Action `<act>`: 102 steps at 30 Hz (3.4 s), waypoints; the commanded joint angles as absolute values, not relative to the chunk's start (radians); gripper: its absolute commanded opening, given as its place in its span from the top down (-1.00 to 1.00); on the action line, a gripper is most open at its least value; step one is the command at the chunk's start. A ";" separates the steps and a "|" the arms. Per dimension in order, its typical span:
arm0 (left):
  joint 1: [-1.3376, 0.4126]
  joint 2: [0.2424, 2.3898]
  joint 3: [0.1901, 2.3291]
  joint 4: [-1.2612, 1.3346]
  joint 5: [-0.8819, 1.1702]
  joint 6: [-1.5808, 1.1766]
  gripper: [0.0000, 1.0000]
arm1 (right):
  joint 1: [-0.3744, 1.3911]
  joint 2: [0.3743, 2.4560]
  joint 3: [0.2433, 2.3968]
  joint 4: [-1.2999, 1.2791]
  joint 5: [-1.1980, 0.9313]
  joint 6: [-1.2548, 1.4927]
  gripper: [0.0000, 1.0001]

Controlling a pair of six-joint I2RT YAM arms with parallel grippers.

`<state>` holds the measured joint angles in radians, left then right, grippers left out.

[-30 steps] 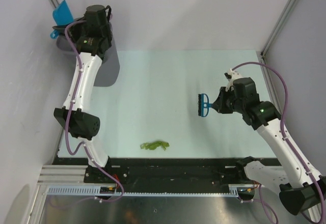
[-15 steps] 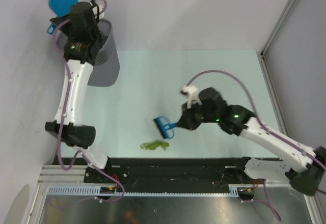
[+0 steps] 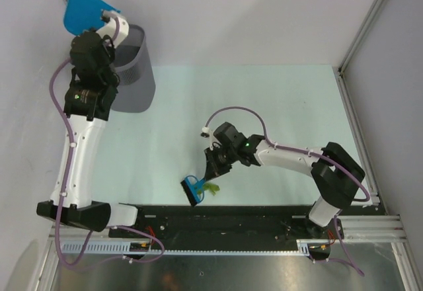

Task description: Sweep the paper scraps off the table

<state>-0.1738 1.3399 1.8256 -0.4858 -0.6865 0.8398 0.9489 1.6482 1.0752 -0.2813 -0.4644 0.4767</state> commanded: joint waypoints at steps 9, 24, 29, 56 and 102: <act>-0.372 1.181 1.479 -0.482 -0.520 0.687 1.00 | 0.580 1.712 1.161 -0.439 -0.347 0.249 1.00; -0.618 1.290 1.259 -0.683 -0.286 0.431 1.00 | 0.422 1.407 1.312 -0.604 -0.416 0.291 1.00; -0.638 1.315 1.169 -0.718 -0.180 0.428 1.00 | 0.416 1.330 1.316 -0.840 -0.154 0.247 1.00; -0.726 1.647 1.022 -0.785 -0.160 0.586 1.00 | 0.716 1.628 1.307 -0.818 0.009 0.363 1.00; -0.259 1.420 1.539 -0.802 0.051 0.316 0.99 | 0.617 1.358 1.339 -0.801 0.049 0.282 1.00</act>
